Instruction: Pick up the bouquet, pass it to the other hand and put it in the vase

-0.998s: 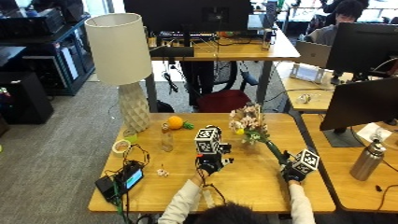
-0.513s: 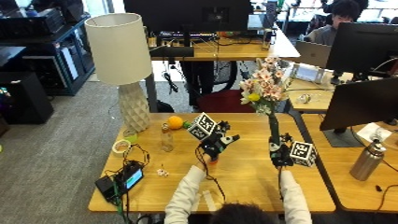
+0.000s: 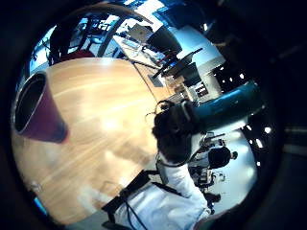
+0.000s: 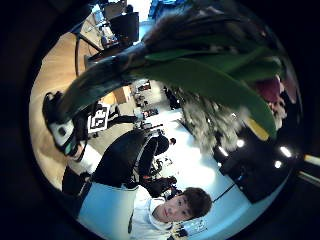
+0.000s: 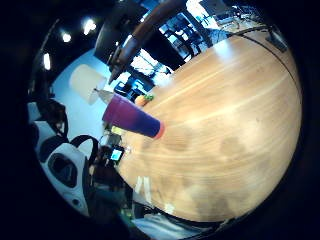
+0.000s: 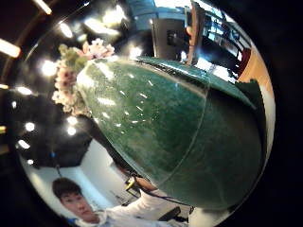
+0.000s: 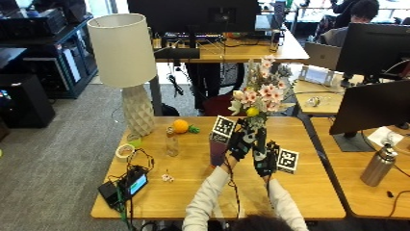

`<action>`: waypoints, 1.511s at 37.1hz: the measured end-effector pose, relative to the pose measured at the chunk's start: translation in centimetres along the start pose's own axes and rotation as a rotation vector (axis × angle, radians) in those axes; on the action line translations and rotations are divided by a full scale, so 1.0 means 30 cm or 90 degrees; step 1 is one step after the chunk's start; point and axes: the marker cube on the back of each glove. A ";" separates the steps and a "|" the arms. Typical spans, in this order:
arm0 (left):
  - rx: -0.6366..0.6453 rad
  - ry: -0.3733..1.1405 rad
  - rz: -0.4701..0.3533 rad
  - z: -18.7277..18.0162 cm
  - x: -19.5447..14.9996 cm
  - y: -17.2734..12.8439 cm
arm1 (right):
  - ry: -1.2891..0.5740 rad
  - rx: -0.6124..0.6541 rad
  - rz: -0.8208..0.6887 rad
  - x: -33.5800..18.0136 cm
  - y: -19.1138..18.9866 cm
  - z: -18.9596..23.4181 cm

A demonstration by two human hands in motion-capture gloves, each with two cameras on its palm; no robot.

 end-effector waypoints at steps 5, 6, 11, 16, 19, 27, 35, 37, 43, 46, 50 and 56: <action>0.042 -0.004 -0.032 0.026 -0.011 -0.004 | -0.037 -0.009 -0.097 -0.029 0.008 0.064; 0.051 -0.006 0.002 0.028 -0.015 -0.012 | -0.035 -0.009 -0.119 -0.026 0.005 0.072; 0.122 0.014 0.225 0.037 0.033 -0.046 | -0.057 -0.012 -0.320 -0.033 -0.020 0.128; 0.182 -0.016 -0.060 0.042 0.017 0.008 | -0.114 -0.045 -0.043 -0.012 0.043 0.180; 0.241 -0.029 -0.040 0.033 0.031 0.004 | -0.119 -0.054 0.006 -0.007 0.065 0.203; 0.422 -0.198 -0.088 -0.021 -0.013 0.029 | -0.136 -0.077 -0.049 -0.021 0.094 0.253; 0.432 -0.268 -0.043 -0.042 0.035 0.033 | -0.168 -0.163 0.007 -0.046 0.137 0.277; 0.425 -0.277 -0.031 -0.070 0.074 0.021 | -0.142 -0.207 -0.056 -0.054 0.134 0.267; 0.437 -0.281 0.003 -0.192 0.184 -0.040 | -0.094 -0.240 -0.082 -0.049 0.105 0.197; 0.463 -0.263 0.032 -0.268 0.224 -0.091 | -0.103 -0.223 -0.055 -0.039 0.077 0.146; 0.498 -0.157 0.099 -0.365 0.267 -0.167 | -0.091 -0.193 -0.105 -0.021 0.025 0.075; 0.551 -0.282 0.037 -0.501 0.088 -0.214 | -0.053 -0.175 -0.144 0.041 -0.017 0.003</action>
